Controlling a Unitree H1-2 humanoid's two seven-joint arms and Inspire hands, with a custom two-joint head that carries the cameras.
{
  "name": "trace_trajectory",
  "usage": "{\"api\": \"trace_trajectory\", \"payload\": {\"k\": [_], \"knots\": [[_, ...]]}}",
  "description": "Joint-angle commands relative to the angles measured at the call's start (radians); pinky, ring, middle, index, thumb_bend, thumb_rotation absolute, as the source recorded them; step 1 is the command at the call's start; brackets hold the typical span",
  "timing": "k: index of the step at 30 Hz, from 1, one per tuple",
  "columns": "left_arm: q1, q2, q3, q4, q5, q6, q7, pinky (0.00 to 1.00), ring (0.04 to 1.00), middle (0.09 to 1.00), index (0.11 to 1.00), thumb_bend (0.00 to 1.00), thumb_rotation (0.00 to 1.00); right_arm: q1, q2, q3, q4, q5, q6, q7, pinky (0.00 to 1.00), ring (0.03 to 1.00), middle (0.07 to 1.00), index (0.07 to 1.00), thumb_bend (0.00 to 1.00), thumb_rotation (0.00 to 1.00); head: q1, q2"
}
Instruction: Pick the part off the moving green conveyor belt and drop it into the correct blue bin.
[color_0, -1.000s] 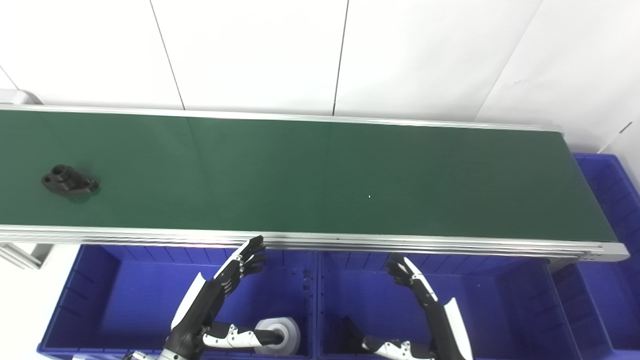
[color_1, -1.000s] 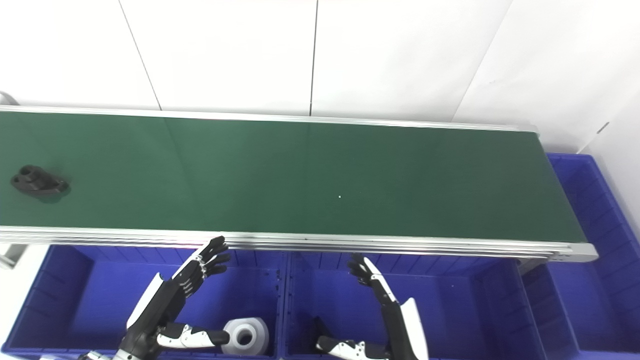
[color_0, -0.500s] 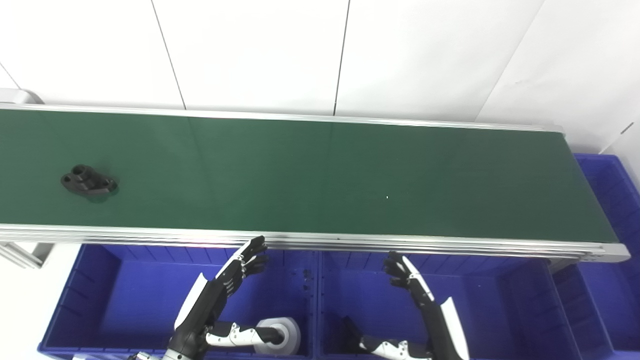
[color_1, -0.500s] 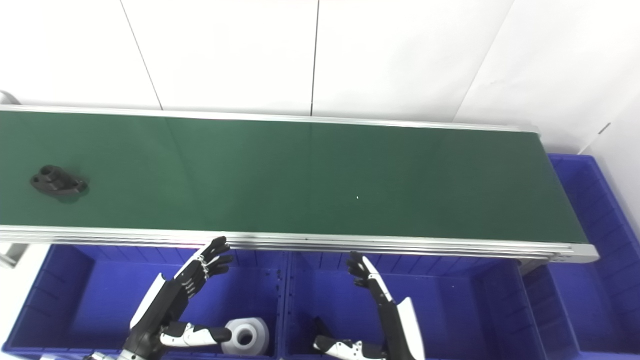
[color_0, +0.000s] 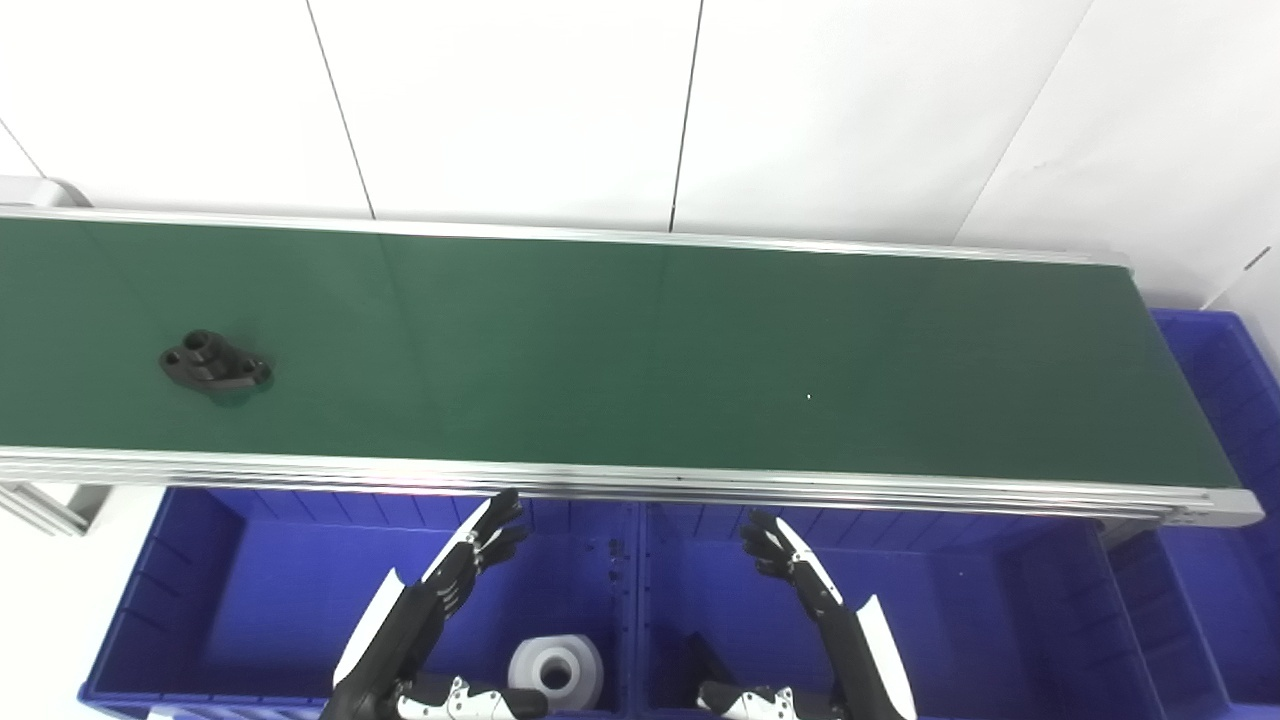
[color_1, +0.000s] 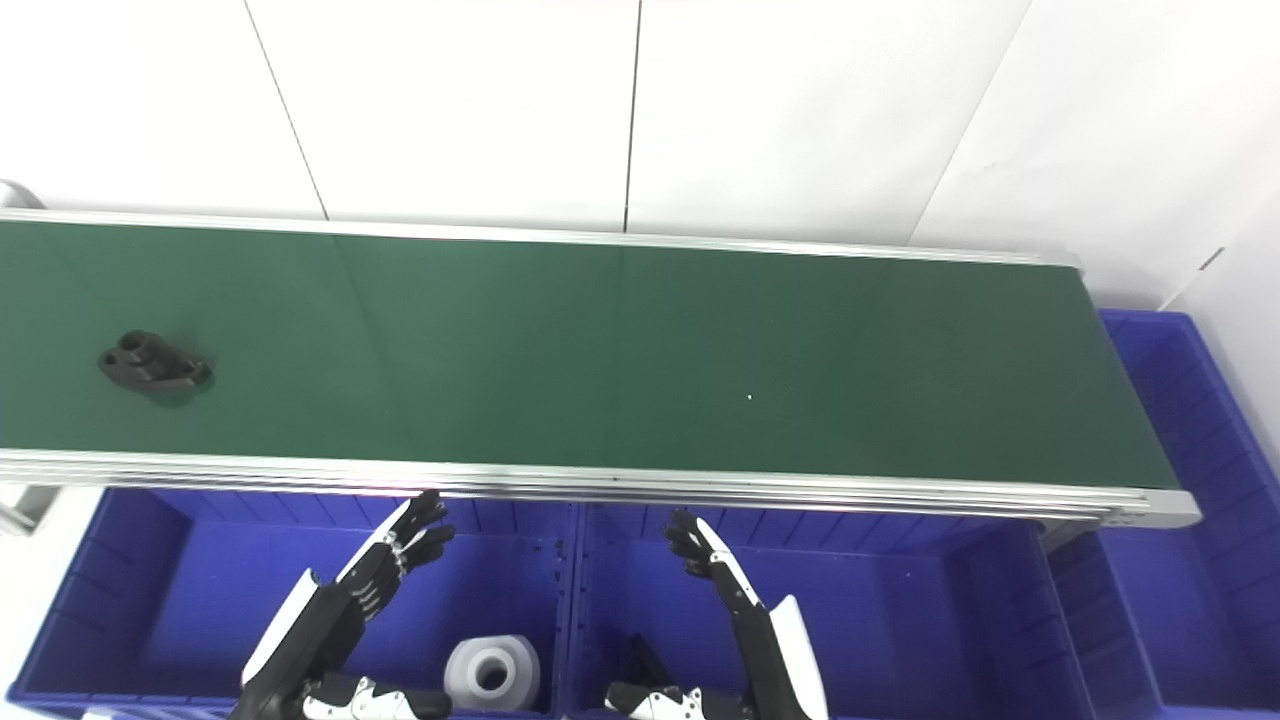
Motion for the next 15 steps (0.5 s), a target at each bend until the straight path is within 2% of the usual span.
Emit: {"api": "trace_trajectory", "payload": {"k": [1, 6, 10, 11, 12, 13, 14, 15], "knots": [[-0.013, -0.012, 0.013, -0.007, -0.007, -0.032, 0.013, 0.86, 0.890, 0.939, 0.953, 0.82, 0.36, -0.009, 0.006, -0.015, -0.007, 0.013, -0.043, 0.012, 0.82, 0.838, 0.854, 0.909, 0.84, 0.43, 0.001, 0.002], [-0.004, -0.041, 0.025, -0.006, 0.003, -0.032, 0.025, 0.85, 0.882, 0.925, 0.950, 0.83, 0.37, -0.023, -0.011, -0.037, 0.030, 0.055, -0.046, 0.023, 0.85, 0.848, 0.854, 0.909, 0.84, 0.40, 0.023, -0.003], [-0.013, -0.040, 0.005, 0.004, 0.058, -0.032, 0.057, 0.81, 0.874, 0.925, 0.924, 0.86, 0.40, -0.029, -0.025, -0.037, 0.051, 0.057, -0.046, 0.003, 0.83, 0.833, 0.850, 0.908, 0.84, 0.41, 0.053, -0.030], [-0.015, -0.041, -0.003, 0.010, 0.065, -0.032, 0.067, 0.81, 0.873, 0.923, 0.919, 0.86, 0.39, -0.029, -0.028, -0.037, 0.057, 0.055, -0.046, -0.004, 0.82, 0.831, 0.849, 0.907, 0.83, 0.41, 0.096, -0.051], [-0.016, -0.042, -0.009, 0.015, 0.069, -0.032, 0.077, 0.80, 0.871, 0.920, 0.914, 0.87, 0.39, -0.029, -0.032, -0.035, 0.062, 0.054, -0.046, -0.011, 0.82, 0.829, 0.848, 0.907, 0.83, 0.40, 0.096, -0.051], [-0.019, -0.044, -0.018, 0.022, 0.070, -0.032, 0.085, 0.80, 0.871, 0.920, 0.914, 0.87, 0.39, -0.030, -0.040, -0.029, 0.069, 0.058, -0.046, -0.021, 0.82, 0.829, 0.848, 0.907, 0.83, 0.40, 0.153, -0.076], [-0.021, -0.043, -0.027, 0.027, 0.071, -0.032, 0.094, 0.80, 0.873, 0.920, 0.914, 0.86, 0.38, -0.032, -0.048, -0.024, 0.075, 0.062, -0.046, -0.029, 0.80, 0.825, 0.846, 0.908, 0.83, 0.39, 0.165, -0.083], [-0.026, -0.044, -0.036, 0.037, 0.070, -0.032, 0.100, 0.81, 0.874, 0.920, 0.914, 0.86, 0.38, -0.035, -0.061, -0.014, 0.084, 0.066, -0.046, -0.044, 0.80, 0.824, 0.846, 0.908, 0.82, 0.39, 0.220, -0.116]]}}
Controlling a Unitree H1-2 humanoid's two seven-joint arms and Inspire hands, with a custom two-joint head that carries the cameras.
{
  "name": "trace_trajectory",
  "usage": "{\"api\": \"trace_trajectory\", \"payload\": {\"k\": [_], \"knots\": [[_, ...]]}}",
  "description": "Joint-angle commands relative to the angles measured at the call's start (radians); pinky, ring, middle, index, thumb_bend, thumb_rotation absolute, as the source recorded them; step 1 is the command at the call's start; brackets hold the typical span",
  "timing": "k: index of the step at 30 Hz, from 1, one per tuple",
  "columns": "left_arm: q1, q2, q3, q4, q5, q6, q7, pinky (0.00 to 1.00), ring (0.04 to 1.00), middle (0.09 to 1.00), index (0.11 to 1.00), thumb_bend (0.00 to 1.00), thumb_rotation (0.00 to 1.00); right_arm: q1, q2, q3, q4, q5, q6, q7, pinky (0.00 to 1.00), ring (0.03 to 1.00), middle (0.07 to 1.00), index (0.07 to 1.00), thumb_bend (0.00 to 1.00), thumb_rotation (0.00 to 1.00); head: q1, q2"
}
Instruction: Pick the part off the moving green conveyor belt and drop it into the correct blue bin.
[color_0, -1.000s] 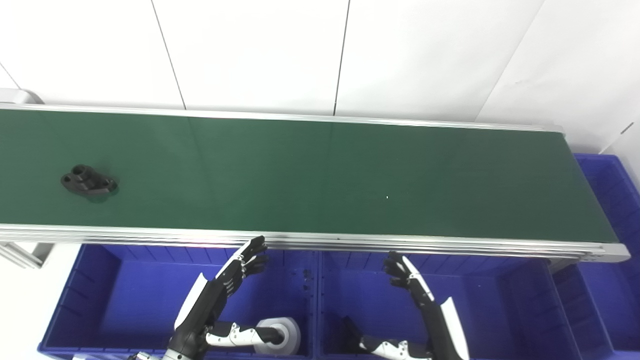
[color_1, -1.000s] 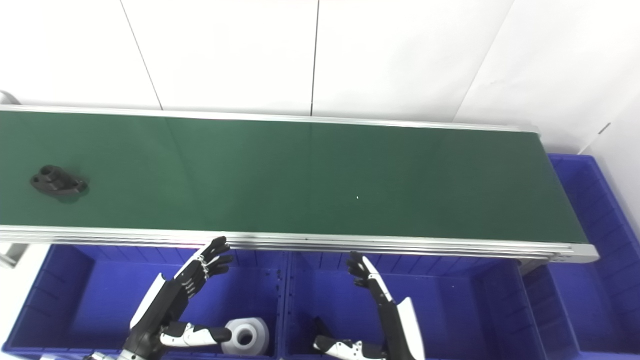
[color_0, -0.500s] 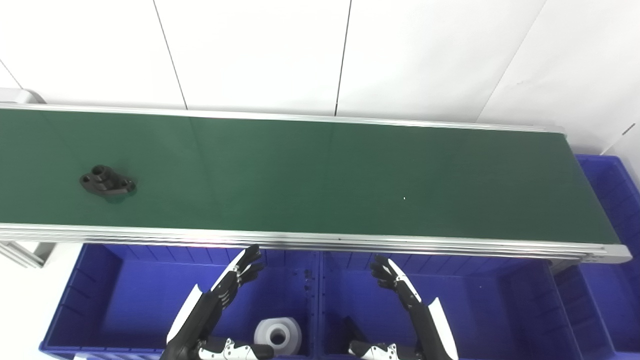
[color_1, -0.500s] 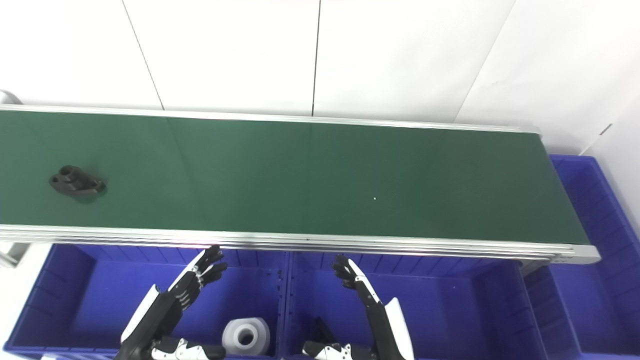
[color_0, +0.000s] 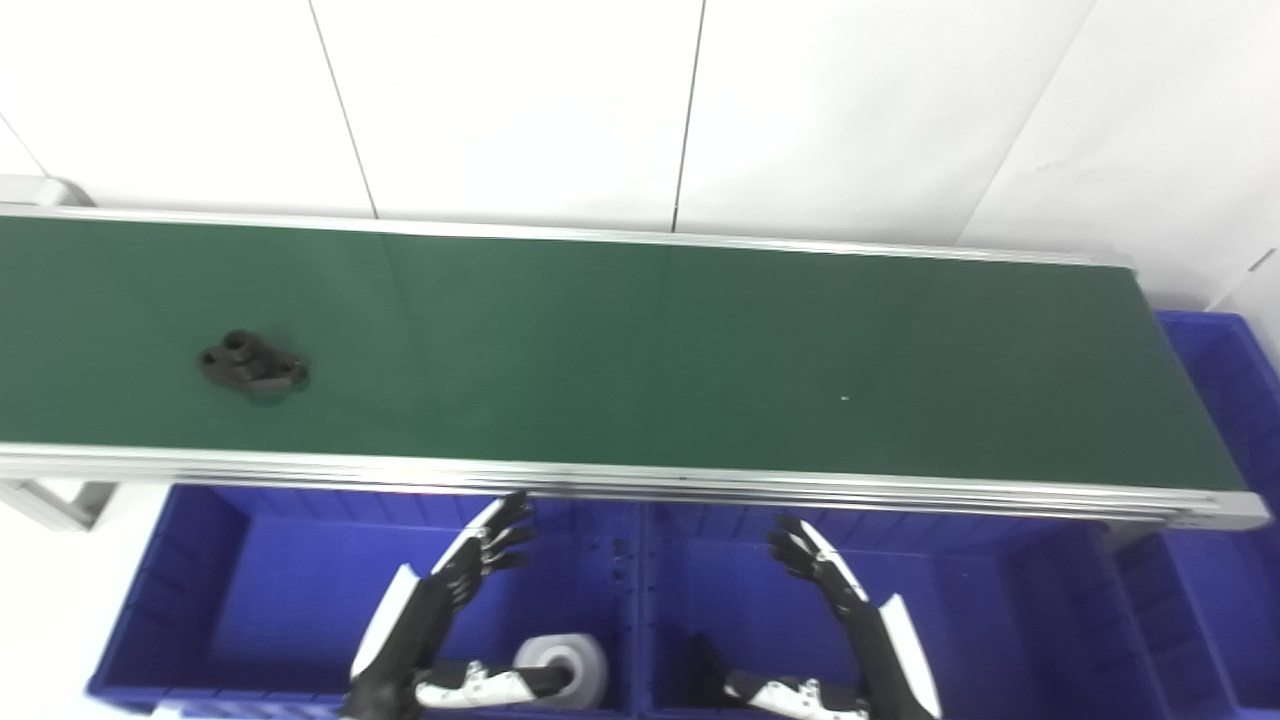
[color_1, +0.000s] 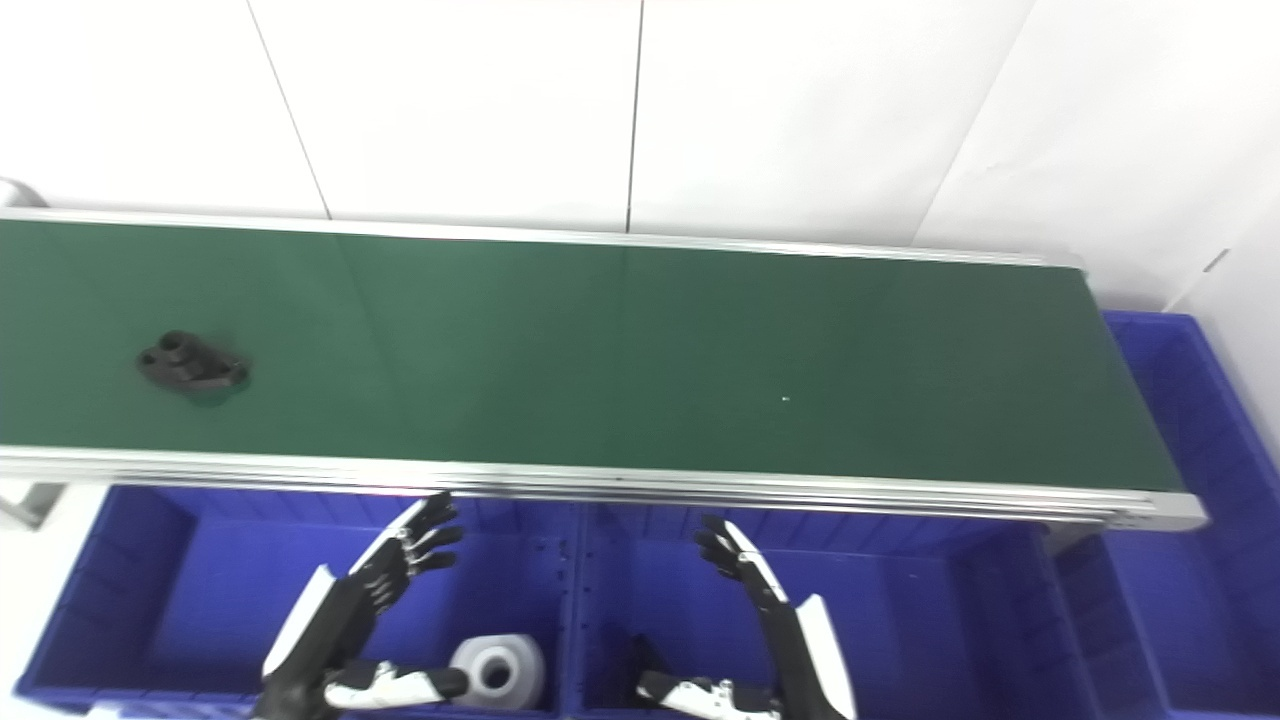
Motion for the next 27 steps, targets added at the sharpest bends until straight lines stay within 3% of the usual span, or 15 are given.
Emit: {"api": "trace_trajectory", "payload": {"k": [1, 5, 9, 19, 27], "knots": [[-0.018, -0.005, -0.017, 0.008, 0.003, -0.032, 0.029, 0.81, 0.873, 0.915, 0.909, 0.87, 0.37, -0.007, -0.028, 0.018, 0.005, 0.017, -0.046, -0.045, 0.79, 0.824, 0.846, 0.910, 0.82, 0.38, 0.095, -0.061], [-0.032, -0.016, -0.039, 0.040, 0.012, -0.032, 0.073, 0.78, 0.857, 0.894, 0.879, 0.90, 0.36, -0.013, -0.056, 0.039, 0.035, 0.032, -0.046, -0.076, 0.82, 0.835, 0.852, 0.920, 0.81, 0.39, 0.184, -0.128], [-0.039, -0.020, -0.056, 0.059, 0.021, -0.032, 0.124, 0.75, 0.840, 0.880, 0.855, 0.92, 0.34, -0.031, -0.081, 0.072, 0.069, 0.028, -0.046, -0.119, 0.85, 0.851, 0.864, 0.935, 0.79, 0.39, 0.221, -0.161], [-0.054, 0.016, -0.117, 0.078, 0.032, -0.032, 0.226, 0.72, 0.814, 0.846, 0.810, 0.91, 0.27, -0.065, -0.120, 0.170, 0.111, 0.030, -0.047, -0.239, 0.89, 0.868, 0.871, 0.946, 0.77, 0.32, 0.203, -0.183], [-0.066, 0.044, -0.176, 0.084, 0.036, -0.032, 0.294, 0.70, 0.799, 0.835, 0.805, 0.91, 0.27, -0.065, -0.136, 0.194, 0.109, 0.039, -0.047, -0.269, 0.90, 0.867, 0.872, 0.946, 0.76, 0.30, 0.181, -0.183]]}}
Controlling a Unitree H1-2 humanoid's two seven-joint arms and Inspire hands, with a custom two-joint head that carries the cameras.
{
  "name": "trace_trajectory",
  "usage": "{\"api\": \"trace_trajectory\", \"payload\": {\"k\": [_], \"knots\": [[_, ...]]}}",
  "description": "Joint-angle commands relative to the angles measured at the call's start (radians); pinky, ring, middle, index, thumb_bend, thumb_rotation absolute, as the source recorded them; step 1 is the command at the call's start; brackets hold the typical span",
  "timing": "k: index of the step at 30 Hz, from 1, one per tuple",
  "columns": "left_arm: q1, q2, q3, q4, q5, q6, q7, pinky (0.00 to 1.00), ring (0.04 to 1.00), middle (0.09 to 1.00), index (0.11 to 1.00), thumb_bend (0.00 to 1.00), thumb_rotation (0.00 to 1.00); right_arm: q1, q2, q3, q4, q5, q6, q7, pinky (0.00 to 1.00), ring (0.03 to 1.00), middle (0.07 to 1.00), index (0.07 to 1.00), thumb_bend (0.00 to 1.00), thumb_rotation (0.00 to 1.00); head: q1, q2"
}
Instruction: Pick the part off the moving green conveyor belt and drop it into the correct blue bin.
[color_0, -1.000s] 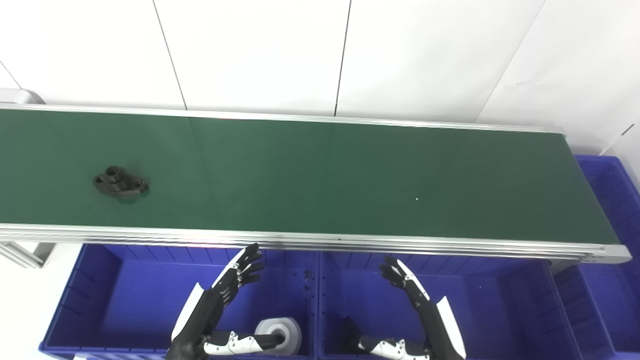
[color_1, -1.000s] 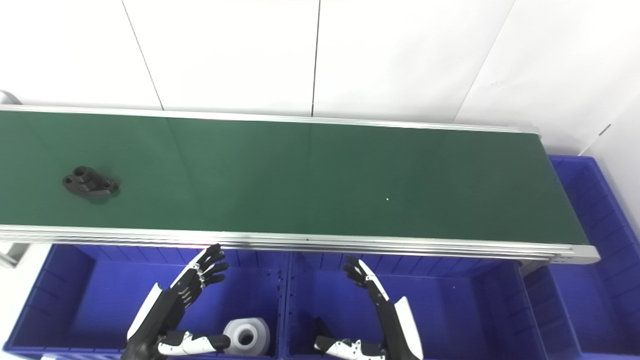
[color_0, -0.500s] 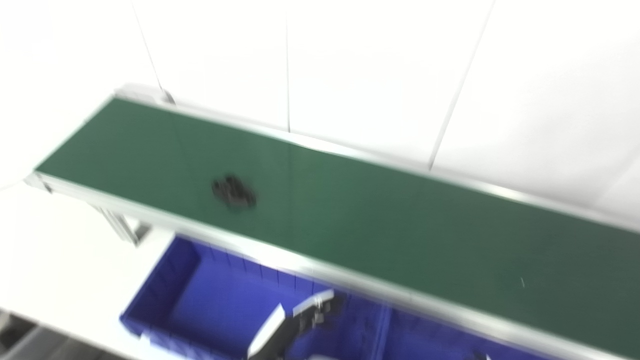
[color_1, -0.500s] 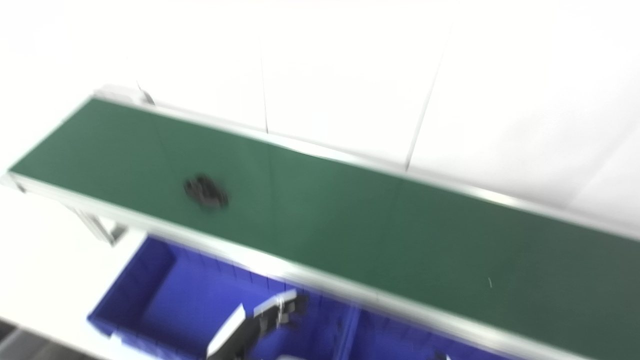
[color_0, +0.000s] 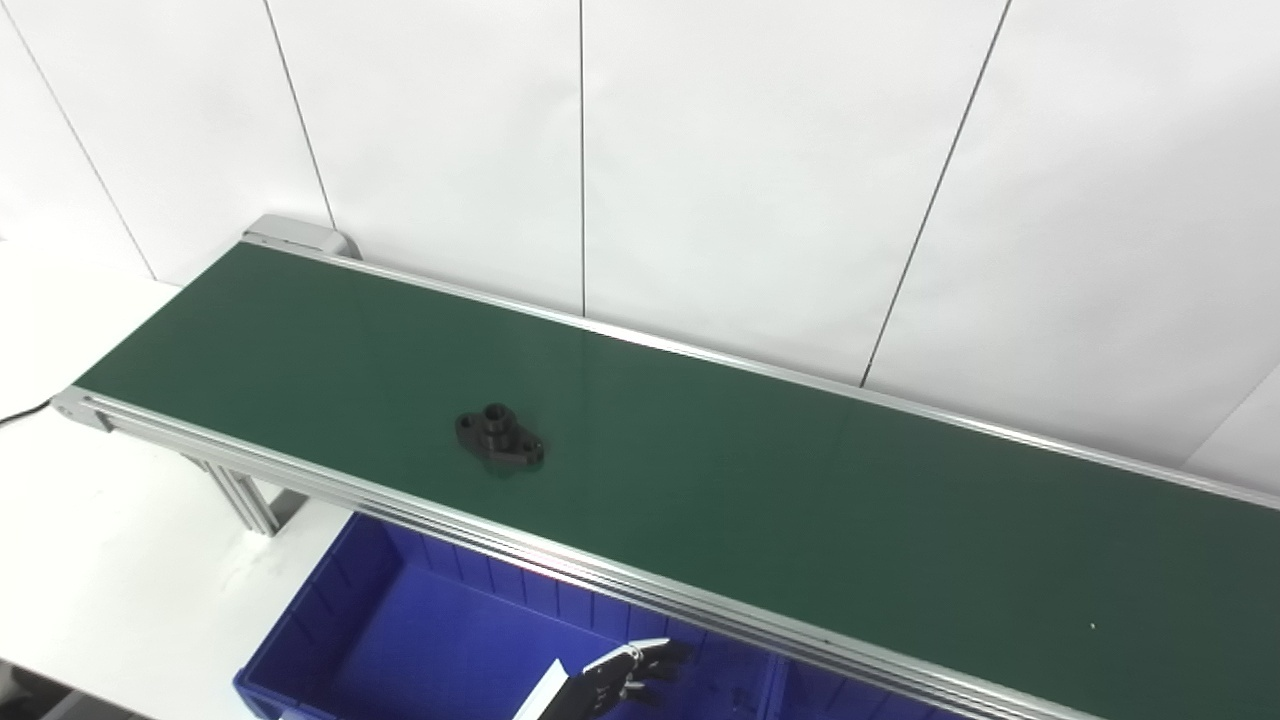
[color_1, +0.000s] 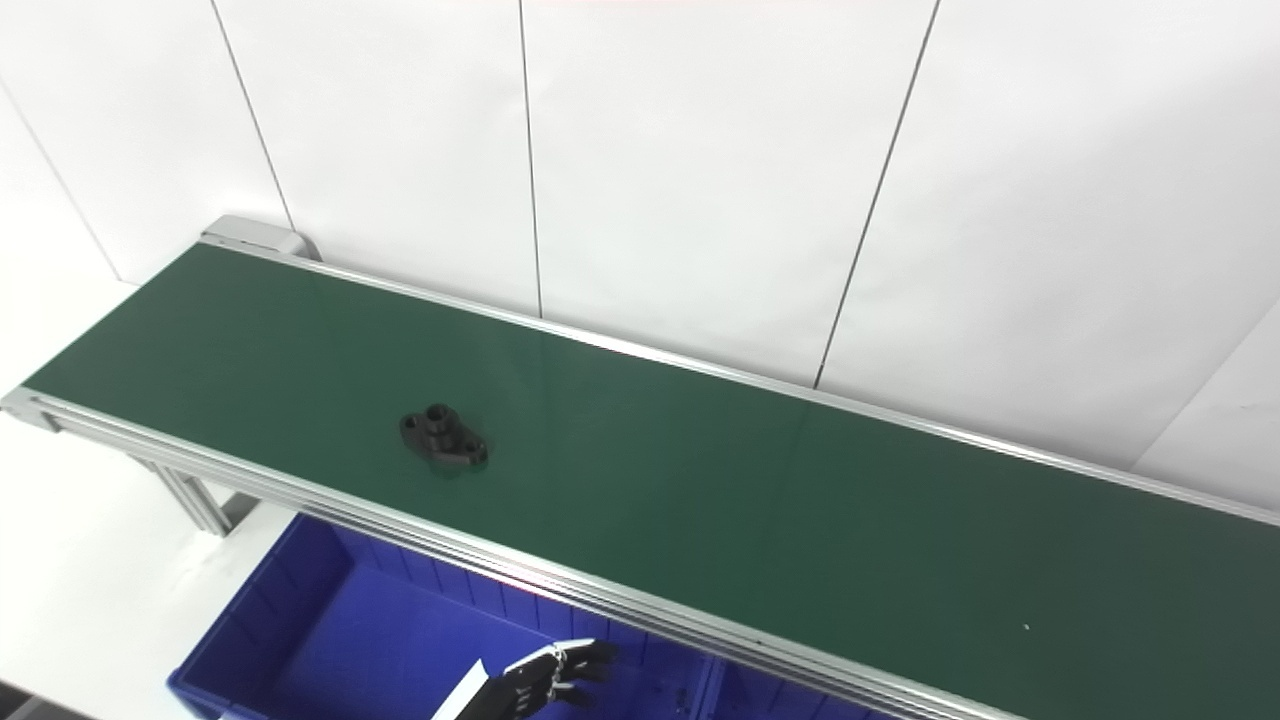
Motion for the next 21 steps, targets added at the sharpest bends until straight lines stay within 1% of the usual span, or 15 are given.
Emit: {"api": "trace_trajectory", "payload": {"k": [1, 3, 4, 5, 6, 8, 9, 10, 11, 12, 13, 14, 17, 18, 21], "knots": [[-0.006, 0.010, -0.011, -0.010, 0.004, -0.032, 0.027, 0.70, 0.801, 0.836, 0.805, 0.91, 0.27, 0.000, -0.011, 0.005, -0.015, 0.002, -0.047, -0.036, 0.89, 0.866, 0.870, 0.944, 0.76, 0.30, 0.000, 0.001], [-0.006, 0.014, -0.017, -0.011, 0.002, -0.032, 0.033, 0.70, 0.804, 0.839, 0.807, 0.91, 0.27, -0.001, -0.013, 0.007, -0.016, 0.001, -0.047, -0.039, 0.88, 0.858, 0.868, 0.942, 0.76, 0.31, -0.005, 0.004], [-0.007, 0.016, -0.020, -0.013, 0.001, -0.032, 0.036, 0.70, 0.804, 0.839, 0.808, 0.91, 0.27, -0.001, -0.013, 0.007, -0.020, 0.005, -0.047, -0.037, 0.88, 0.860, 0.867, 0.942, 0.76, 0.31, -0.021, 0.014], [-0.009, 0.018, -0.023, -0.013, 0.000, -0.032, 0.039, 0.71, 0.807, 0.841, 0.810, 0.91, 0.26, 0.000, -0.012, 0.006, -0.022, 0.007, -0.047, -0.035, 0.89, 0.862, 0.867, 0.940, 0.76, 0.31, -0.025, 0.015], [-0.009, 0.020, -0.024, -0.015, -0.004, -0.032, 0.039, 0.71, 0.808, 0.841, 0.811, 0.91, 0.26, -0.001, -0.012, 0.007, -0.024, 0.009, -0.047, -0.036, 0.89, 0.862, 0.868, 0.940, 0.76, 0.31, -0.048, 0.024], [-0.009, 0.023, -0.025, -0.018, -0.010, -0.032, 0.040, 0.72, 0.811, 0.845, 0.818, 0.91, 0.27, -0.001, -0.010, 0.007, -0.027, 0.013, -0.047, -0.037, 0.89, 0.861, 0.867, 0.941, 0.76, 0.30, -0.059, 0.028], [-0.007, 0.024, -0.022, -0.020, -0.009, -0.032, 0.043, 0.72, 0.812, 0.846, 0.819, 0.91, 0.27, 0.000, -0.006, 0.006, -0.030, 0.008, -0.047, -0.043, 0.89, 0.861, 0.866, 0.941, 0.76, 0.30, -0.117, 0.043], [-0.005, 0.027, -0.019, -0.022, -0.009, -0.032, 0.044, 0.72, 0.812, 0.849, 0.824, 0.92, 0.29, 0.002, 0.001, 0.002, -0.032, 0.002, -0.047, -0.047, 0.84, 0.844, 0.858, 0.935, 0.77, 0.30, -0.157, 0.056], [-0.004, 0.030, -0.017, -0.025, -0.010, -0.032, 0.041, 0.72, 0.814, 0.852, 0.829, 0.93, 0.29, 0.006, 0.009, -0.005, -0.036, -0.001, -0.047, -0.046, 0.80, 0.829, 0.852, 0.930, 0.77, 0.31, -0.167, 0.060], [-0.003, 0.035, -0.013, -0.030, -0.014, -0.032, 0.035, 0.73, 0.828, 0.866, 0.844, 0.92, 0.30, 0.008, 0.015, -0.008, -0.041, -0.005, -0.047, -0.049, 0.78, 0.817, 0.844, 0.921, 0.78, 0.32, -0.217, 0.072], [-0.002, 0.039, -0.011, -0.034, -0.015, -0.032, 0.032, 0.73, 0.831, 0.869, 0.846, 0.92, 0.30, 0.008, 0.019, -0.008, -0.045, -0.011, -0.047, -0.054, 0.77, 0.815, 0.843, 0.919, 0.78, 0.32, -0.225, 0.074], [-0.003, 0.042, -0.008, -0.037, -0.018, -0.032, 0.030, 0.74, 0.838, 0.873, 0.854, 0.92, 0.31, 0.007, 0.023, -0.008, -0.051, -0.018, -0.047, -0.059, 0.75, 0.803, 0.835, 0.910, 0.79, 0.33, -0.262, 0.085], [-0.009, 0.045, -0.005, -0.040, -0.019, -0.032, 0.034, 0.75, 0.841, 0.875, 0.863, 0.92, 0.30, 0.009, 0.032, -0.015, -0.066, -0.035, -0.047, -0.060, 0.74, 0.793, 0.825, 0.890, 0.80, 0.35, -0.290, 0.094], [-0.012, 0.044, -0.003, -0.039, -0.019, -0.032, 0.036, 0.75, 0.841, 0.876, 0.865, 0.92, 0.30, 0.011, 0.037, -0.020, -0.069, -0.045, -0.047, -0.061, 0.75, 0.794, 0.823, 0.885, 0.80, 0.35, -0.310, 0.101], [-0.020, 0.045, -0.005, -0.036, -0.003, -0.032, 0.053, 0.74, 0.835, 0.874, 0.866, 0.92, 0.32, 0.014, 0.047, -0.035, -0.079, -0.059, -0.046, -0.057, 0.74, 0.795, 0.817, 0.875, 0.84, 0.38, -0.326, 0.108]]}}
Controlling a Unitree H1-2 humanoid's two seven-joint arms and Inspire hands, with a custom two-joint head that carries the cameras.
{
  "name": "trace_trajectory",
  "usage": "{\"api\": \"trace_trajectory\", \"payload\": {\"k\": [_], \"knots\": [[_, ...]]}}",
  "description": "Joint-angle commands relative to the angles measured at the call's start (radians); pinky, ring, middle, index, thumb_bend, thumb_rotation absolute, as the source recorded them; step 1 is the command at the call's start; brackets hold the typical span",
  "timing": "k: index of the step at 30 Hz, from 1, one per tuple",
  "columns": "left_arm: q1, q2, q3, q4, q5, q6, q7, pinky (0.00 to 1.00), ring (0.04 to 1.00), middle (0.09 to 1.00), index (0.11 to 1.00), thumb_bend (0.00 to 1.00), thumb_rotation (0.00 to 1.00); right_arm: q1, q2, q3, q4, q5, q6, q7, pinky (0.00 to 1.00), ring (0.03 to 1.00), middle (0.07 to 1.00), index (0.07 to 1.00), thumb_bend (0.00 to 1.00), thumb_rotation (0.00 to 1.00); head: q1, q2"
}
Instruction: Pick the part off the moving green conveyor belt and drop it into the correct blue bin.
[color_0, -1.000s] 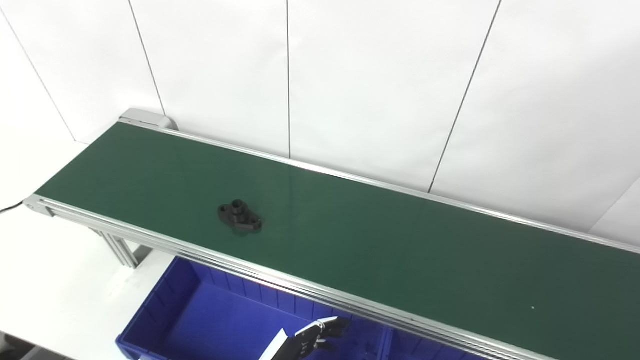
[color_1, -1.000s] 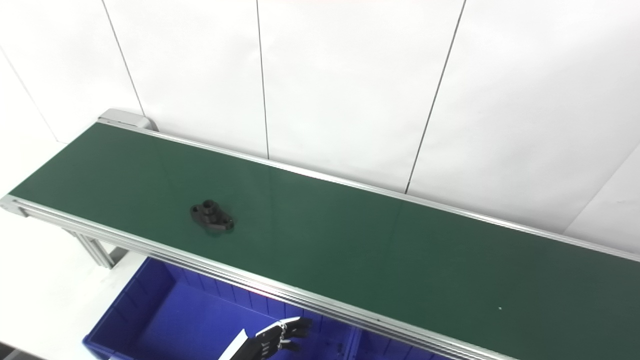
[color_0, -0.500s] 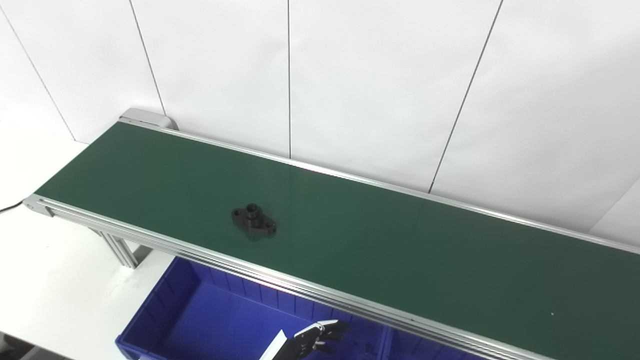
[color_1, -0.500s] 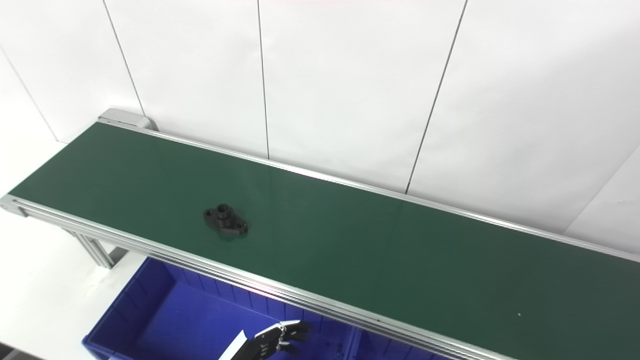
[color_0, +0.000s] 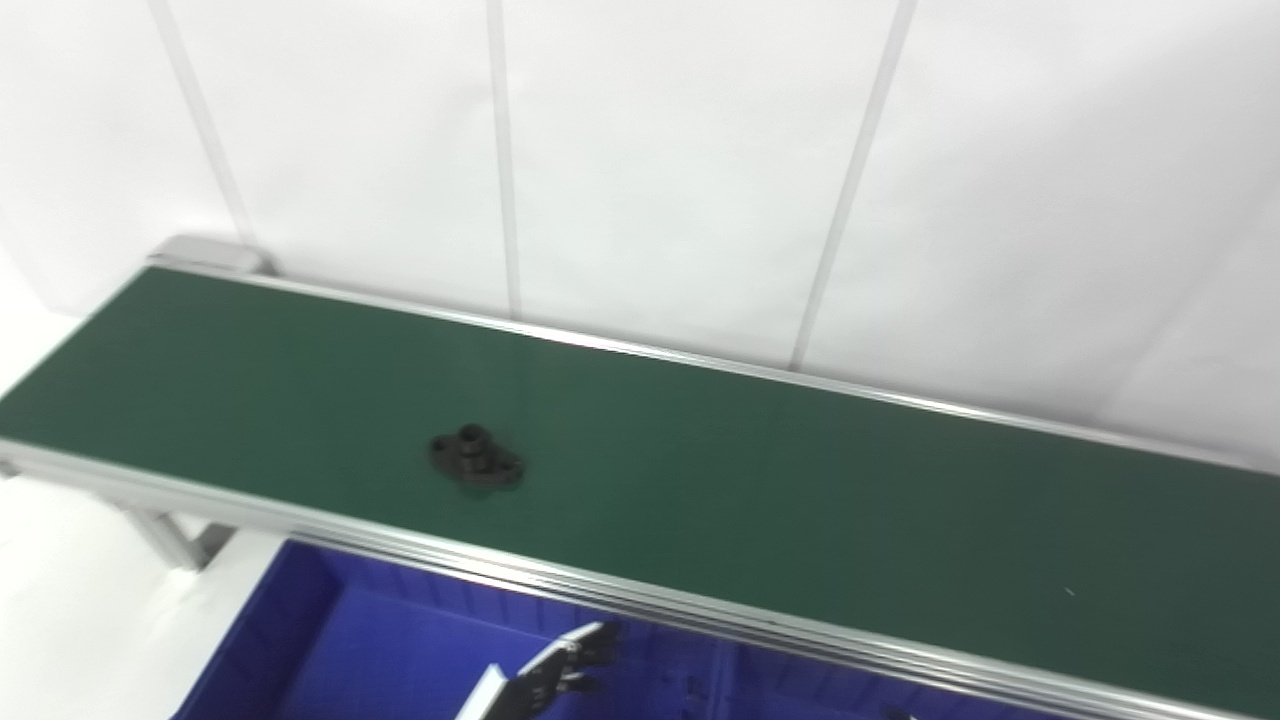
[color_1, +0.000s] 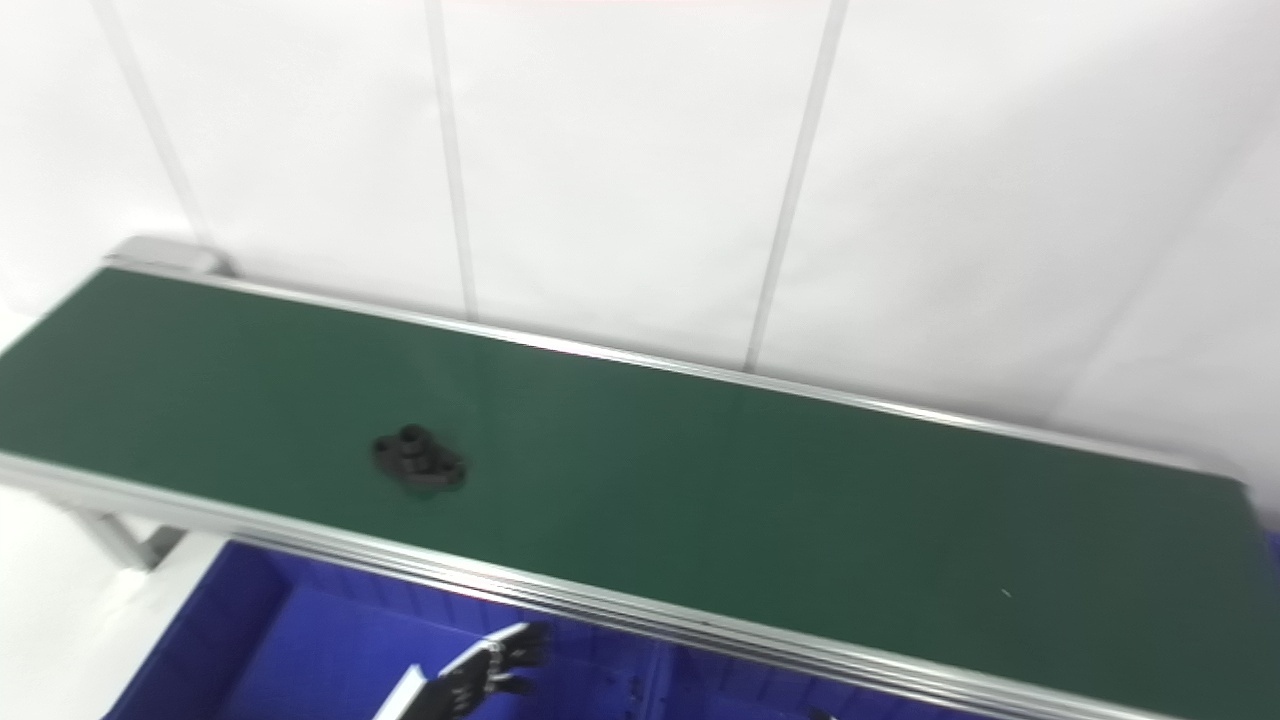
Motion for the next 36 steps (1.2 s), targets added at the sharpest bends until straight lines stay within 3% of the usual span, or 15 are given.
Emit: {"api": "trace_trajectory", "payload": {"k": [1, 5, 11, 15, 20, 26, 36], "knots": [[-0.014, 0.001, -0.003, -0.026, 0.013, -0.032, 0.025, 0.74, 0.834, 0.873, 0.865, 0.92, 0.32, 0.008, 0.005, -0.016, -0.038, -0.008, -0.046, -0.013, 0.74, 0.798, 0.818, 0.875, 0.85, 0.38, -0.009, 0.006], [-0.018, -0.004, -0.001, -0.029, 0.009, -0.032, 0.022, 0.76, 0.846, 0.886, 0.876, 0.92, 0.33, 0.015, 0.014, -0.032, -0.058, 0.008, -0.046, 0.002, 0.75, 0.810, 0.829, 0.877, 0.87, 0.38, -0.029, 0.028], [-0.031, 0.002, 0.004, -0.042, 0.005, -0.032, 0.003, 0.79, 0.865, 0.898, 0.893, 0.88, 0.37, 0.029, 0.045, -0.082, -0.174, -0.013, -0.046, -0.023, 0.78, 0.808, 0.814, 0.873, 0.87, 0.41, -0.045, 0.097], [-0.046, 0.011, 0.005, -0.044, 0.021, -0.032, -0.009, 0.81, 0.871, 0.908, 0.904, 0.85, 0.42, 0.013, 0.063, -0.137, -0.288, -0.011, -0.046, 0.036, 0.81, 0.821, 0.834, 0.887, 0.82, 0.38, -0.057, 0.124], [-0.066, 0.020, 0.010, -0.041, 0.044, -0.032, -0.006, 0.81, 0.879, 0.905, 0.903, 0.84, 0.48, -0.049, 0.081, -0.224, -0.444, -0.052, 0.081, 0.164, 0.84, 0.841, 0.856, 0.905, 0.77, 0.39, -0.070, 0.161], [-0.078, 0.036, 0.011, -0.053, 0.027, -0.032, -0.034, 0.83, 0.887, 0.904, 0.904, 0.84, 0.49, -0.174, 0.090, -0.295, -0.530, -0.073, 0.241, 0.313, 0.78, 0.809, 0.839, 0.886, 0.77, 0.39, -0.073, 0.192], [-0.065, 0.061, 0.049, -0.102, -0.055, -0.032, -0.147, 0.84, 0.879, 0.892, 0.904, 0.85, 0.49, -0.375, 0.118, -0.292, -0.507, -0.127, 0.462, 0.510, 0.74, 0.806, 0.842, 0.870, 0.80, 0.37, -0.107, 0.229]]}}
